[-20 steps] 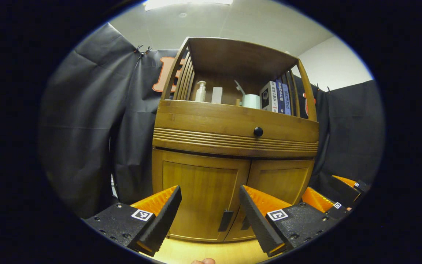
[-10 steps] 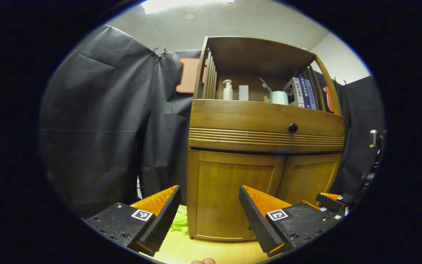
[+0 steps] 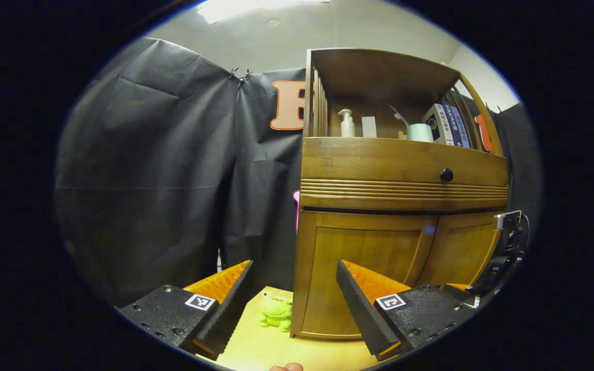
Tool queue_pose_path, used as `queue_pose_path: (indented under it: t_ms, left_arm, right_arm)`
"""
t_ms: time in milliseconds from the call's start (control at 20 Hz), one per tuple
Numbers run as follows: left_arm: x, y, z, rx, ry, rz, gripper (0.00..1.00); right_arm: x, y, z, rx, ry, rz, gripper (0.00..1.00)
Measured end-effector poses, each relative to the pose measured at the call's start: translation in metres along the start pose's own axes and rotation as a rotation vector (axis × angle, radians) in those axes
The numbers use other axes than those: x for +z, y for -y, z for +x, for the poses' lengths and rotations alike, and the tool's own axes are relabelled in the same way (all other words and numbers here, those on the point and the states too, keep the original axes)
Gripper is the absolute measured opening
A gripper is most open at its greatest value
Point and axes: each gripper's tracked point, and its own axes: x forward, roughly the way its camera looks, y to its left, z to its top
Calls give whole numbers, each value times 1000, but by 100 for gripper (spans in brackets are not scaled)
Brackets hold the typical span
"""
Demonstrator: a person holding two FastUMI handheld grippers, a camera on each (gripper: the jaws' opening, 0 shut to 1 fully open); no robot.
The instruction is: Open the right door of the double-door shoe cabinet with the right hand, and open the left door with the left hand.
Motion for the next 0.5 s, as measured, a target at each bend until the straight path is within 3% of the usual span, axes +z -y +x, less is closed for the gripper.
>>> queue_pose_path:
  t_ms: [150,200,350,500]
  left_arm:
    - [-2,-9,2,21,-5,-1,95]
    - [-2,-10,3,24,-7,-1,95]
    - [-5,-9,4,21,-13,-5,95]
    - [-7,-8,3,7,-21,-10,95]
  right_arm:
    - [-7,1,13,-14,-29,10,54]
    - [-3,1,2,-17,-28,17,32]
    - [1,3,7,-36,-42,17,35]
    - [0,4,11,-75,-23,29,31]
